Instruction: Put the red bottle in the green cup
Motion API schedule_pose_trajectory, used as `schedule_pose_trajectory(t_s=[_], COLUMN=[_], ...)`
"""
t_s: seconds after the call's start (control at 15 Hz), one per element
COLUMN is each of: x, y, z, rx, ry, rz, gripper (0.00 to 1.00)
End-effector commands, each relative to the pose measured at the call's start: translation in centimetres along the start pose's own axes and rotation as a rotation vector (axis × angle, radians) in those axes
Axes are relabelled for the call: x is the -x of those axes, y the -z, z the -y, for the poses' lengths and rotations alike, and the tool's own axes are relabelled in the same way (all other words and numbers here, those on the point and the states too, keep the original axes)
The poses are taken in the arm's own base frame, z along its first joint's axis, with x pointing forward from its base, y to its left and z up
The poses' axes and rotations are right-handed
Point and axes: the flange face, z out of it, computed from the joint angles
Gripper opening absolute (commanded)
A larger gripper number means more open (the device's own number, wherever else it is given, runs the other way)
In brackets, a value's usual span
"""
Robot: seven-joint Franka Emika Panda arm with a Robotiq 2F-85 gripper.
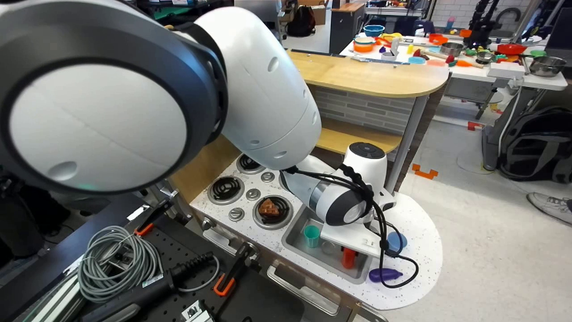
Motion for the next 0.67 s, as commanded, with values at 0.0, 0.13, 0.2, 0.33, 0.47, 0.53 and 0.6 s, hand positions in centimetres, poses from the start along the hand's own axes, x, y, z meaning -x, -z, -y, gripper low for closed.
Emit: schedule_pose_trajectory(t_s=[0.0, 0.13, 0.2, 0.33, 0.47, 0.53, 0.6], x=[0.7, 1.1, 1.1, 1.1, 0.8, 0.6, 0.4], y=[2.8, 4.6, 5.6, 7.6, 9.3, 10.0, 10.8], z=[0.0, 0.6, 0.9, 1.5, 2.0, 2.3, 2.6], rx=[0.011, -0.005, -0.014, -0.048, -0.068, -0.073, -0.077], ry=[-0.012, -0.003, -0.001, -0.008, -0.019, -0.023, -0.028], rz=[0.018, -0.008, -0.023, -0.045, -0.06, -0.069, -0.077], gripper=[0.13, 0.13, 0.13, 0.13, 0.13, 0.13, 0.13])
